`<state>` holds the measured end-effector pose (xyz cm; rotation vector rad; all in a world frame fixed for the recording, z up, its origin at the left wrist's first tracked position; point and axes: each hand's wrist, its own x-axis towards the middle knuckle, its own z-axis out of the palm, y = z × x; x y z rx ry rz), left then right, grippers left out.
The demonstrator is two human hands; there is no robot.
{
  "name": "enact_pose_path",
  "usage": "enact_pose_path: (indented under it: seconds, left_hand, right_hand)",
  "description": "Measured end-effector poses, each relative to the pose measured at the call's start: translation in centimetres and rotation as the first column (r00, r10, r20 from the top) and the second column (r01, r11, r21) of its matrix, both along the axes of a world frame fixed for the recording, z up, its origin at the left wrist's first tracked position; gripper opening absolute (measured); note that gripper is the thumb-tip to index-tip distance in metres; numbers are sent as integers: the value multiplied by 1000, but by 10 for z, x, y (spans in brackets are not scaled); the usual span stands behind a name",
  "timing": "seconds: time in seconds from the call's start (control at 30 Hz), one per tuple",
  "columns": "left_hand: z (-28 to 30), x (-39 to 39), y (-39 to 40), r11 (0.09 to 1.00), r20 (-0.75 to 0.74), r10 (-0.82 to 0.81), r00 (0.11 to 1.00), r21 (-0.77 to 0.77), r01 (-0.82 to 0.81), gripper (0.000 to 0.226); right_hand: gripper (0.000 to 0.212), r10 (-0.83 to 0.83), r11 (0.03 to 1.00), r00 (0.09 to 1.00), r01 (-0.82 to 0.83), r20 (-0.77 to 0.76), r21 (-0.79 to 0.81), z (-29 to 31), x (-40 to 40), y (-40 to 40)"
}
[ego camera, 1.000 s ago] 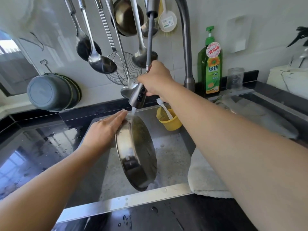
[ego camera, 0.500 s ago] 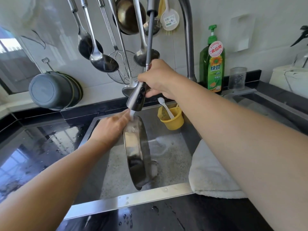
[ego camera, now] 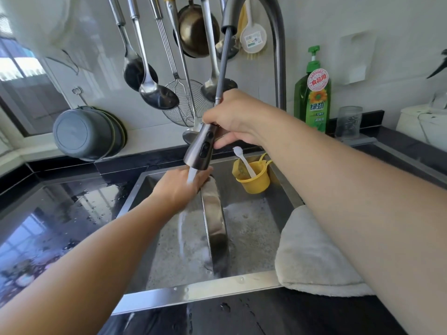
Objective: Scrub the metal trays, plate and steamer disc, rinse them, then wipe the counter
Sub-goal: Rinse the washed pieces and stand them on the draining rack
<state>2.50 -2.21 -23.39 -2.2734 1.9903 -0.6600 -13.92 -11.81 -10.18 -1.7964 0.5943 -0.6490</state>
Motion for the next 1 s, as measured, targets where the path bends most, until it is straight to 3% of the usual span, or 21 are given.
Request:
enact_pose_path:
  seconds: [0.17,0.27,0.43,0.63,0.8,1.0]
  left_hand:
    - [-5,-2,4,976,135,-203,970,-55,212,52]
    - [-3,0,12,942,161,-313,936,-75,328,44]
    - [-5,3,13,918,127,-394,910,-2,397,60]
    - [-6,2,6,949,41,-305,952,93,300,82]
    - [-1,3,12,993,107,-107,988,70,100,60]
    - [4,8,18,995,151,54,987,79,-67,65]
  right_hand:
    - [19,-134,989,991,135,16,-53,-11,12,-7]
    - [26,-179,980,984,181,22,-85,-17,15,-12]
    - [31,-143,987,989,144,23,-70,-16,13,-13]
    - [28,-111,991,994,112,19,-67,-14,8,-10]
    - [19,-87,990,993,77,-80,-118,-7,-15,-11]
    - [13,-74,987,981,47,-180,-152,5,-39,-9]
